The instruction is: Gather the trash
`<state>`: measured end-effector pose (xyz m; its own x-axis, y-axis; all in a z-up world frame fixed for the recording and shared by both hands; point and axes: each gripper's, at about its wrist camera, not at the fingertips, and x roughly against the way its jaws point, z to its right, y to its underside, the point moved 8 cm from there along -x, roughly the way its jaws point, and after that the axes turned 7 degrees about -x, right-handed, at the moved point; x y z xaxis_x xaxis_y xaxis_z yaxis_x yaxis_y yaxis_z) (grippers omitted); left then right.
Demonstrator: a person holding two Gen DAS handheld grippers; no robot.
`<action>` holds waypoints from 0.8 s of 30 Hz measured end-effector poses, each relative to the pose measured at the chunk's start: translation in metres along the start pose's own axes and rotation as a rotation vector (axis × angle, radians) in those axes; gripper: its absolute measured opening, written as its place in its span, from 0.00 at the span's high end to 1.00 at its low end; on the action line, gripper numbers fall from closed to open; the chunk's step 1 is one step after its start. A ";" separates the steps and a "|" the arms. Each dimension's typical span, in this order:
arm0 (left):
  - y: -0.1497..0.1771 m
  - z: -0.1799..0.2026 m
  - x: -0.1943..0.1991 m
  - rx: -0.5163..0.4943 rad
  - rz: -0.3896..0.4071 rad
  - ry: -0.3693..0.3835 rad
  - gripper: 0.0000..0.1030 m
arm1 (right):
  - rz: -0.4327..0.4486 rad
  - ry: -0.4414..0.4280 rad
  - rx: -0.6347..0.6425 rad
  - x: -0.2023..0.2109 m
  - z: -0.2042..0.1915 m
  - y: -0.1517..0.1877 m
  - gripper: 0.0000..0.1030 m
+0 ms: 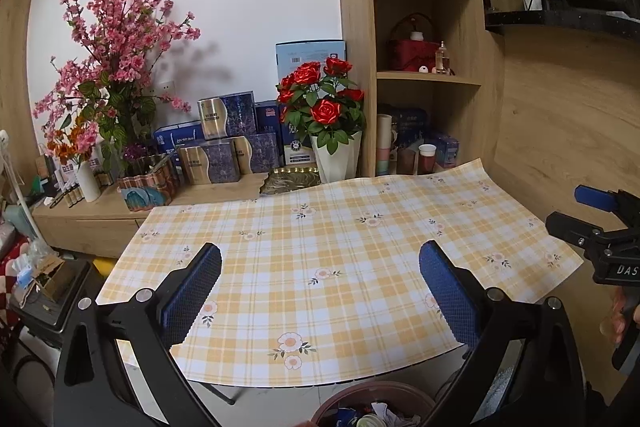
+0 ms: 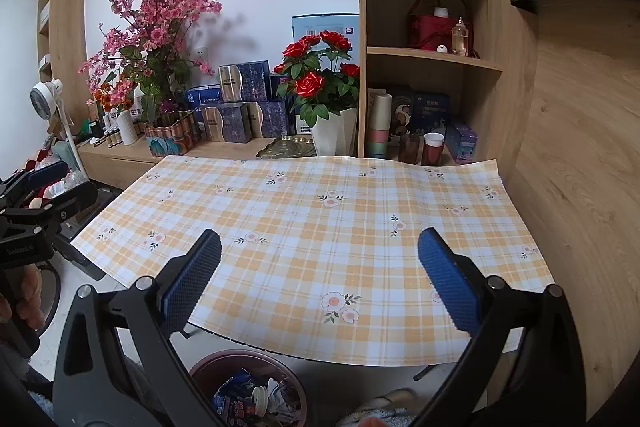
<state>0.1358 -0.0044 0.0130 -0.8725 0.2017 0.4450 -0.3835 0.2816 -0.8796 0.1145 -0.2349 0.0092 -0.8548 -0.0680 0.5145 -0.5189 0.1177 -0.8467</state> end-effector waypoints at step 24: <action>0.003 -0.001 -0.002 0.007 -0.006 0.004 0.06 | -0.001 0.001 0.001 0.000 0.001 0.000 0.06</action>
<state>0.1367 -0.0026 0.0095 -0.8691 0.2040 0.4507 -0.3906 0.2760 -0.8782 0.1142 -0.2354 0.0088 -0.8540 -0.0675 0.5158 -0.5202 0.1167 -0.8460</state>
